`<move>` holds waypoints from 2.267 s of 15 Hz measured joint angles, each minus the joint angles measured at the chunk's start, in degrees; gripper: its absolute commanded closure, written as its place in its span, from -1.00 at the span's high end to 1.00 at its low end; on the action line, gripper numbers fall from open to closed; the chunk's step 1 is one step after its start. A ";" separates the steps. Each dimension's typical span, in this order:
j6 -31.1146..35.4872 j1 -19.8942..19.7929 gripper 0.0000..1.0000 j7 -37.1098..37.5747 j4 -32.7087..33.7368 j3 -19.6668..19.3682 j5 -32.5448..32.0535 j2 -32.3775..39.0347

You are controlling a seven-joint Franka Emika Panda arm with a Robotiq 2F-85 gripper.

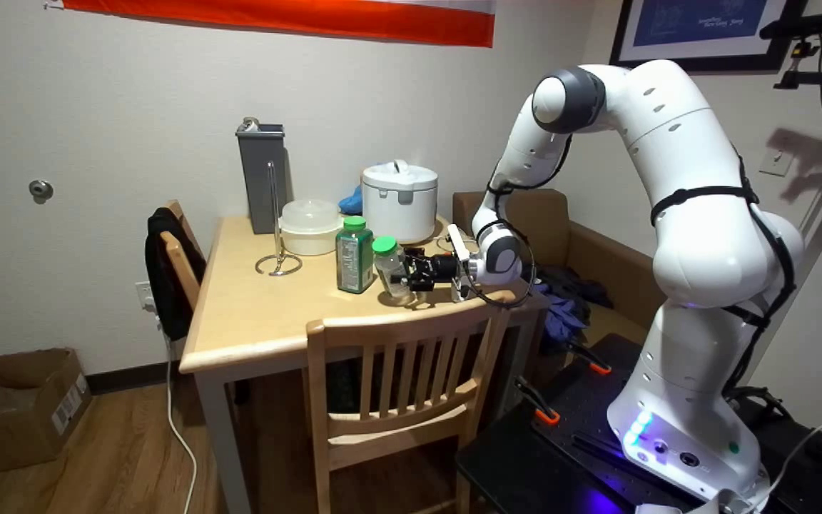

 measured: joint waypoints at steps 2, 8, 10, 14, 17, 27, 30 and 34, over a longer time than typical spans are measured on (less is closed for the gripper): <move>-0.20 0.00 0.17 0.06 0.08 0.00 0.09 0.07; -0.24 -0.05 0.47 0.06 0.09 -0.02 0.21 0.09; -0.24 -0.06 0.79 0.07 0.09 -0.05 0.24 0.09; -0.24 -0.07 1.00 0.23 0.12 -0.27 0.25 0.09; -0.23 -0.07 1.00 0.36 0.17 -0.58 0.25 0.09; 0.04 0.00 1.00 0.54 0.25 -1.99 0.25 0.00; 1.42 0.09 1.00 0.54 0.20 -2.84 0.09 -0.87; 4.10 0.23 1.00 0.54 -0.58 -4.35 -1.99 -4.75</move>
